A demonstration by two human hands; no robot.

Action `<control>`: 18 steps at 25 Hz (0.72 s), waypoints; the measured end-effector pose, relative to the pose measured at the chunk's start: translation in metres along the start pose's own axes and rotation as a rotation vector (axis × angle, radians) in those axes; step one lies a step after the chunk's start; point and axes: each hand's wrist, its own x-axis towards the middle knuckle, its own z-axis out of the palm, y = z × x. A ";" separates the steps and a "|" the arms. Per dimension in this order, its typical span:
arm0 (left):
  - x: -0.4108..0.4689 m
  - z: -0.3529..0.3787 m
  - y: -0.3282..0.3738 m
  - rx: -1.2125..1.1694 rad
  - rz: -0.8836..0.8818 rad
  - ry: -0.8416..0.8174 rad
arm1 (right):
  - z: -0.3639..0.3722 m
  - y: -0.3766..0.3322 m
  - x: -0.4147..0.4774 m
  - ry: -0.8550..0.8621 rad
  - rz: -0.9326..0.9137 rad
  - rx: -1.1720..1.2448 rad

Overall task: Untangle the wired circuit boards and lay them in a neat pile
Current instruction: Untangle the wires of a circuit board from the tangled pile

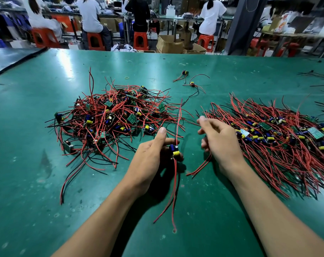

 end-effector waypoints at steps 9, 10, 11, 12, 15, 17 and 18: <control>0.005 -0.003 -0.002 -0.070 -0.003 -0.084 | 0.021 -0.009 -0.026 -0.229 -0.320 -0.402; 0.006 -0.002 -0.002 -0.060 -0.011 -0.074 | 0.018 -0.009 -0.024 -0.167 -0.344 -0.387; 0.006 -0.001 -0.001 -0.050 -0.020 -0.063 | 0.015 -0.009 -0.021 -0.091 -0.358 -0.373; 0.006 -0.001 -0.001 -0.044 -0.028 -0.054 | 0.009 -0.009 -0.016 -0.004 -0.360 -0.373; 0.007 -0.002 -0.002 -0.017 -0.030 -0.024 | -0.012 -0.005 -0.002 0.226 -0.273 -0.515; 0.008 -0.003 -0.002 0.023 -0.024 -0.016 | -0.024 0.000 0.004 0.282 -0.178 -0.686; 0.008 -0.003 -0.002 0.039 -0.020 -0.017 | -0.026 0.001 0.004 0.288 -0.155 -0.779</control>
